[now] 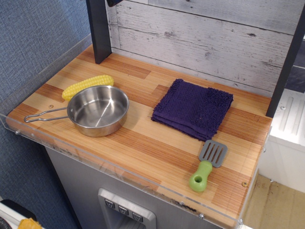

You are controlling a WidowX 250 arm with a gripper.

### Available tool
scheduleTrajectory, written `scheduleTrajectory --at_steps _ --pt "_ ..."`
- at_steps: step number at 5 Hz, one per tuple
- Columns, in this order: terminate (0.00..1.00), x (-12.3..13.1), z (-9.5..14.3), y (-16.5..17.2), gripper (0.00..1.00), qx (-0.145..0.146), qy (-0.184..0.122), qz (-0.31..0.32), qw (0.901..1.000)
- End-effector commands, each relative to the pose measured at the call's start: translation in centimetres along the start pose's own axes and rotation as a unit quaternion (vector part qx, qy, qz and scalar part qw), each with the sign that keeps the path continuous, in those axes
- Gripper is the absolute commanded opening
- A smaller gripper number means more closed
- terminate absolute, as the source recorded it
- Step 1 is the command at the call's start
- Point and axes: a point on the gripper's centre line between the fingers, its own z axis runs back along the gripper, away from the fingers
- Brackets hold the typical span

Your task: Move the purple towel between the metal pot and the spatula.

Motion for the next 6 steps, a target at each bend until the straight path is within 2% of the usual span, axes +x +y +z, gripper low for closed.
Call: scheduleTrajectory --at_steps 1,2,3,4,5,6 --pt "0.0 0.0 0.0 0.0 1.0 0.0 0.0 0.0 1.0" --pt "0.0 -0.4 -0.9 -1.5 1.0 -0.001 0.013 -0.005 0.9999" --pt "0.0 -0.8 -1.5 -2.9 1.0 -0.007 0.011 -0.008 0.9999" --pt "0.0 -1.0 -2.7 -4.2 1.0 0.017 -0.002 0.022 0.9996" --pt "0.0 -0.6 -5.1 -4.6 1.0 0.057 -0.005 0.057 0.9967" --pt "0.0 0.9 -7.7 -4.2 1.0 0.068 0.001 0.096 0.9931"
